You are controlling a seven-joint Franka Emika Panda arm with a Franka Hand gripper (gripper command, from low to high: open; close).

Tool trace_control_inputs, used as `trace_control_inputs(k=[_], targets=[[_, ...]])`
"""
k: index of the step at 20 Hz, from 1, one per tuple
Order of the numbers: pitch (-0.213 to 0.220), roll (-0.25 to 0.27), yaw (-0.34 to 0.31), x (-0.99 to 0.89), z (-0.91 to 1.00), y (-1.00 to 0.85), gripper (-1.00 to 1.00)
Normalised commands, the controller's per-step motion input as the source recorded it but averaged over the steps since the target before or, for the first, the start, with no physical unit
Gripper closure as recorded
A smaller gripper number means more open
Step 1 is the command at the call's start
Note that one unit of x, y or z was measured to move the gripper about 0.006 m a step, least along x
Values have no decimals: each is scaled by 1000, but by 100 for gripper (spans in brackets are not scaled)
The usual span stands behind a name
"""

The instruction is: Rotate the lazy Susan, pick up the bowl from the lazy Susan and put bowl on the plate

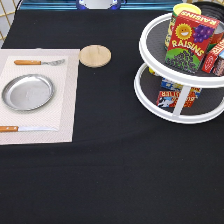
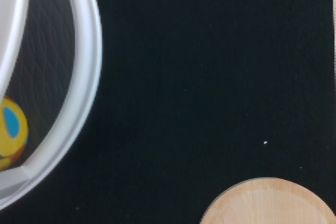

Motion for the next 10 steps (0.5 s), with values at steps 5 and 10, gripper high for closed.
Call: trace_control_inputs(k=[5,10], targets=[[4,-12,0,85,98,131,-100],[18,-11,-17,316,379,395,-100]])
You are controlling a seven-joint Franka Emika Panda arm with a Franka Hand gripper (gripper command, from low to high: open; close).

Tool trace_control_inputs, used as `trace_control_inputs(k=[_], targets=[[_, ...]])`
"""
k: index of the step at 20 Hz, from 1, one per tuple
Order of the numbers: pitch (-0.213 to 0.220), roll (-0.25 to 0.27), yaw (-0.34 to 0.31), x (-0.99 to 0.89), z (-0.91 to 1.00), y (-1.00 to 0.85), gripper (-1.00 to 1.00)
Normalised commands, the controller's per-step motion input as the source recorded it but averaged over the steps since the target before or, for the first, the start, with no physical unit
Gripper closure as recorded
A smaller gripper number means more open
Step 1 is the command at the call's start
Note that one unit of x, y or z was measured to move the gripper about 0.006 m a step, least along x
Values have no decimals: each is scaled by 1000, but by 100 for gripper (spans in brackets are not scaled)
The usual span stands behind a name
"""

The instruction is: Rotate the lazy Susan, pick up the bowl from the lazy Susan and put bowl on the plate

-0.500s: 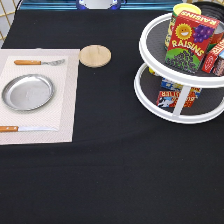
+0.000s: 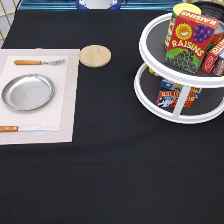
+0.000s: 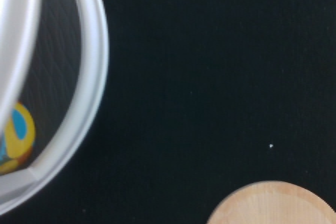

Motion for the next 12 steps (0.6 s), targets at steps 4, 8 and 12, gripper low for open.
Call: trace_control_inputs(k=[4,8,12], targets=[[18,49,-18,566,313,438,-100],[42,70,-37,761,141,419,-100],[83,124,-27,846,169,404,-100]])
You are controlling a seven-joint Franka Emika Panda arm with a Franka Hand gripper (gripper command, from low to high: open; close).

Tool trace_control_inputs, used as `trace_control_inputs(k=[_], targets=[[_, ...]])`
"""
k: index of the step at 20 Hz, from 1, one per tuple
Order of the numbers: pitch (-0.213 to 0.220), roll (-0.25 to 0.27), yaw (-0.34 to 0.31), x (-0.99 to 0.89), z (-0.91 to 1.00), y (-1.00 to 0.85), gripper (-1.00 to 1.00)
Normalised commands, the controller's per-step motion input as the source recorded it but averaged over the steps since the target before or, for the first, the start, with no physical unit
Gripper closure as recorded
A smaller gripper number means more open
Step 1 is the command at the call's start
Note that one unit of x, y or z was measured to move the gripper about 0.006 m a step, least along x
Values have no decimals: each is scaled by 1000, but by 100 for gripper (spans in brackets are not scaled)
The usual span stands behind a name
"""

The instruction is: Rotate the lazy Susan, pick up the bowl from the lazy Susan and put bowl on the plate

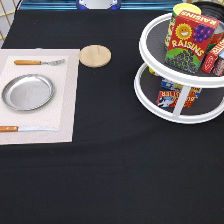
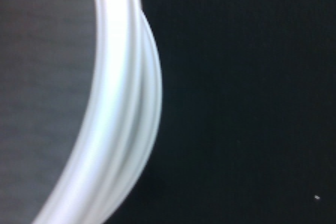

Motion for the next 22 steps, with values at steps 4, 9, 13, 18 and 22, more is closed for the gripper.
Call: trace_control_inputs(k=[4,9,13,18,22], targets=[[92,172,-12,862,257,411,-100],[37,212,-12,692,175,294,-100],[-35,226,2,313,-56,64,-100],[-86,207,7,7,-372,-21,-100],[-167,108,12,-221,-497,0,-100]])
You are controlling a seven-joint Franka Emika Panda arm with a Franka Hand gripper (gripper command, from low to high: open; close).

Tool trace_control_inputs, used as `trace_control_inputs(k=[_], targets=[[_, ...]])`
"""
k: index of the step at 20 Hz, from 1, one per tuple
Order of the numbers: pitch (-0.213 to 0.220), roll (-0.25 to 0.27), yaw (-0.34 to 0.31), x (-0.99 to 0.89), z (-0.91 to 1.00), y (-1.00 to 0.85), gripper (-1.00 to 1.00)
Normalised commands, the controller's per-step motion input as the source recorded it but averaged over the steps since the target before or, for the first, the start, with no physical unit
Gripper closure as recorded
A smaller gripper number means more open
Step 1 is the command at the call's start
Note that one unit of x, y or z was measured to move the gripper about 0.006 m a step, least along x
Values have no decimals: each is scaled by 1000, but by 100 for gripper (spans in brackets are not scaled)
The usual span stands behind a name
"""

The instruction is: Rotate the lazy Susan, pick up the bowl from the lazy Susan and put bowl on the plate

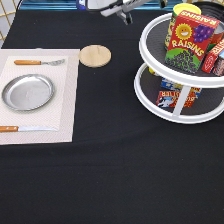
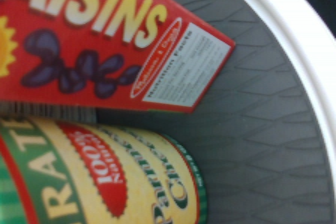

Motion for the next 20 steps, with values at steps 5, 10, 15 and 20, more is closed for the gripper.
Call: trace_control_inputs(k=[5,10,15,20], targets=[[-126,55,0,-179,-359,-1,-100],[-23,141,-52,-195,-325,-113,-100],[9,180,-162,-269,-416,-115,-100],[1,98,-205,-427,-427,5,-100]])
